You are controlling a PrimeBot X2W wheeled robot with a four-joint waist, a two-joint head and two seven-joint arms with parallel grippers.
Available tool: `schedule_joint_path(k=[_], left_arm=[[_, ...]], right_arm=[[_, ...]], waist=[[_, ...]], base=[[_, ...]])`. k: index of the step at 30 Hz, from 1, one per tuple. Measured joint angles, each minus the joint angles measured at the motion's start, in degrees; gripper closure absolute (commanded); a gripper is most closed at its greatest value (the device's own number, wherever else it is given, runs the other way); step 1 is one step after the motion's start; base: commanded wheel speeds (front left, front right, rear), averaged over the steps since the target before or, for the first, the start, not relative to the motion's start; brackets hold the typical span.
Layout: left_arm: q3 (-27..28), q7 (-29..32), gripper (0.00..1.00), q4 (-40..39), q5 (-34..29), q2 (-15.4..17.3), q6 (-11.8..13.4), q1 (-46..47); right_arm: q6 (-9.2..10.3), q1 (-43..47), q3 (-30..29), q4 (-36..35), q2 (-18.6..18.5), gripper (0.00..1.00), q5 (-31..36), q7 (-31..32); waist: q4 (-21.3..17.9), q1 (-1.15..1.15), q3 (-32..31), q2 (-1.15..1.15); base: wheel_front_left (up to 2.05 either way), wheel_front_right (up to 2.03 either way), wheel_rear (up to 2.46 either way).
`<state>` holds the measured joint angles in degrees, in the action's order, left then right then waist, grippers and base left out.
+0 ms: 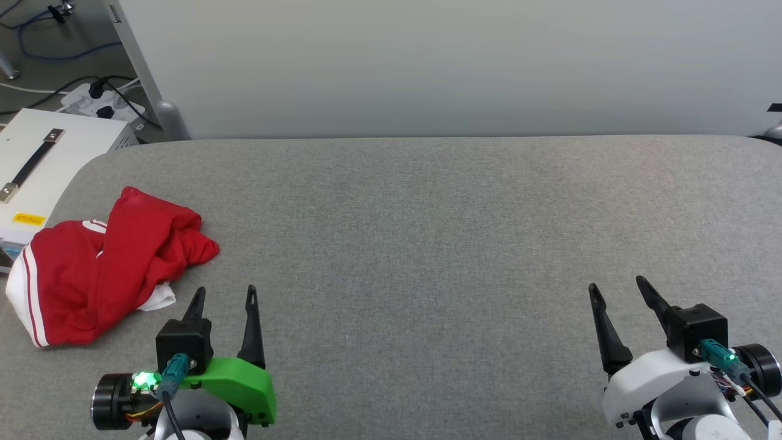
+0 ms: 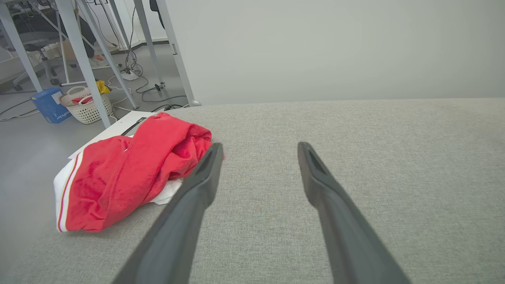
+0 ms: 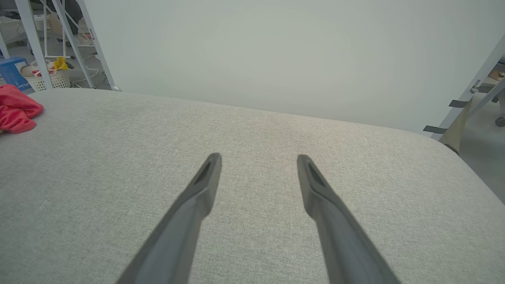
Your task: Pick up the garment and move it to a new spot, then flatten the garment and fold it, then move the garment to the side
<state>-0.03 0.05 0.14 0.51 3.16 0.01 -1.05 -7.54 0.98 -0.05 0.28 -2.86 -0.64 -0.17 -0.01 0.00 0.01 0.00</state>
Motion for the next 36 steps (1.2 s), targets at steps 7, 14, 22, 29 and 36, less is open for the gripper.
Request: schedule_joint_path(k=[7, 14, 22, 29, 36], left_arm=[[-0.1, -0.6, 0.00, 0.0, 0.1, 0.0, 0.3, 0.0], [-0.2, -1.3, 0.00, -0.1, 0.6, 0.0, 0.7, 0.0], [-0.7, -2.5, 0.00, -0.1, 1.1, 0.0, 0.8, 0.0], [-1.0, -3.5, 0.00, -0.1, 1.6, 0.0, 1.1, 0.0], [-1.2, -4.2, 0.00, -0.1, 2.0, 0.0, 1.1, 0.0]], right_arm=[[0.00, 0.0, -0.4, 0.0, 0.0, 0.00, -0.5, -0.5], [0.00, 0.0, -0.9, -0.2, 0.0, 0.00, -1.7, -1.2], [0.00, 0.0, -1.2, -0.8, 0.0, 0.00, -3.7, -2.4], [0.00, 0.1, -1.3, -1.1, 0.0, 0.00, -5.3, -3.4], [0.00, 0.2, -1.3, -1.3, 0.0, 0.00, -6.2, -4.1]], waist=[[0.0, 0.00, 0.1, 0.00], [0.0, 0.00, 0.2, 0.00], [0.0, 0.00, 0.2, 0.00], [0.1, 0.00, 0.2, 0.00], [0.1, 0.00, 0.3, 0.00]], base=[[0.00, 0.00, 0.00], [0.00, 0.00, 0.00], [0.00, 0.00, 0.00], [0.00, 0.00, 0.00], [0.00, 0.00, 0.00]])
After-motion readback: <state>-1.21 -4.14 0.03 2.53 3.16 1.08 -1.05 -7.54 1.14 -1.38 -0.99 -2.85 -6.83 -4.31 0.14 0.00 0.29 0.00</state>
